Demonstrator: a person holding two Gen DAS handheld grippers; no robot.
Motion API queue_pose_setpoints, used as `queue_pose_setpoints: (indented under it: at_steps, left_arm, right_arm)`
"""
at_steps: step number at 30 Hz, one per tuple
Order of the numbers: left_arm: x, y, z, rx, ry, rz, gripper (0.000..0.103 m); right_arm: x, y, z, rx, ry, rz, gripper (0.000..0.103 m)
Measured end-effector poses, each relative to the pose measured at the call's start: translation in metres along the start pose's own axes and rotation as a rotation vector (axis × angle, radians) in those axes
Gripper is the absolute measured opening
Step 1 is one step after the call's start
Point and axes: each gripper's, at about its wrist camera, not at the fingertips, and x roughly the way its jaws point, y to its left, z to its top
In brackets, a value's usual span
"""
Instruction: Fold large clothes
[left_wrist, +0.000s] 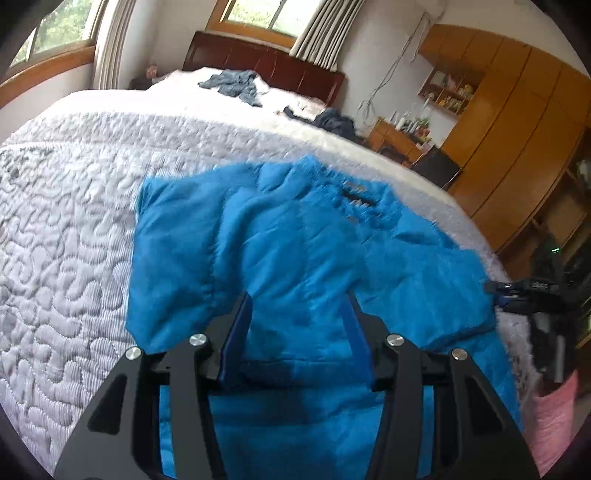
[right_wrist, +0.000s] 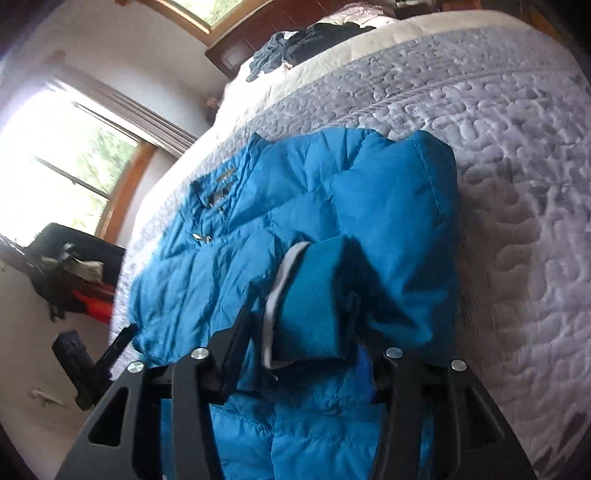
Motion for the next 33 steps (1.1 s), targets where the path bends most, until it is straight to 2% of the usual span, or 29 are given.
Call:
queue_pose_setpoints:
  at_steps: [4,6,7,9,12,14,17,19,21,24,26,28,32,33]
  left_arm:
    - [-0.008,-0.015,0.000,0.051,-0.035,0.006,0.055]
    - [-0.002,-0.016,-0.003,0.058,-0.025,0.022,0.055]
    - [0.003,-0.016,-0.005,0.061,-0.019,0.036,0.055]
    - [0.013,-0.013,-0.008,0.067,0.007,0.058,0.055]
    - [0.029,-0.005,-0.012,0.058,0.050,0.071,0.055]
    - [0.032,-0.002,-0.012,0.056,0.058,0.082,0.055]
    - [0.028,-0.002,-0.011,0.058,0.053,0.089,0.055]
    - [0.020,-0.003,-0.009,0.051,0.041,0.101,0.055]
    - [0.010,-0.008,-0.005,0.051,0.012,0.091,0.055]
    - [-0.002,-0.016,0.001,0.071,-0.023,0.080,0.059]
    - [-0.001,-0.017,0.000,0.082,-0.020,0.084,0.060]
    - [0.005,-0.014,-0.003,0.079,0.002,0.092,0.060]
    - [0.024,0.002,-0.007,0.054,0.061,0.107,0.059]
    - [0.027,0.003,-0.008,0.061,0.074,0.108,0.059]
  right_arm:
    - [0.000,0.014,0.011,-0.053,-0.024,-0.048,0.015]
    - [-0.006,0.021,0.018,-0.072,-0.052,-0.051,0.013]
    - [-0.008,0.022,0.021,-0.082,-0.067,-0.054,0.013]
    - [-0.014,0.027,0.027,-0.113,-0.111,-0.119,0.012]
    - [0.000,0.013,0.025,-0.098,-0.074,-0.213,0.013]
    - [0.011,0.004,0.022,-0.089,-0.042,-0.201,0.013]
    - [0.005,-0.001,0.019,-0.079,-0.048,-0.173,0.020]
    - [-0.008,0.006,0.015,-0.093,-0.077,-0.208,0.028]
    - [-0.026,0.017,0.011,-0.141,-0.130,-0.253,0.032]
    - [-0.038,0.035,0.012,-0.182,-0.167,-0.228,0.033]
    - [-0.034,0.046,0.009,-0.215,-0.143,-0.195,0.033]
    - [-0.021,0.049,0.008,-0.225,-0.110,-0.213,0.033]
    - [0.009,0.028,0.007,-0.175,-0.049,-0.274,0.032]
    - [0.017,0.021,0.006,-0.169,-0.033,-0.260,0.032]
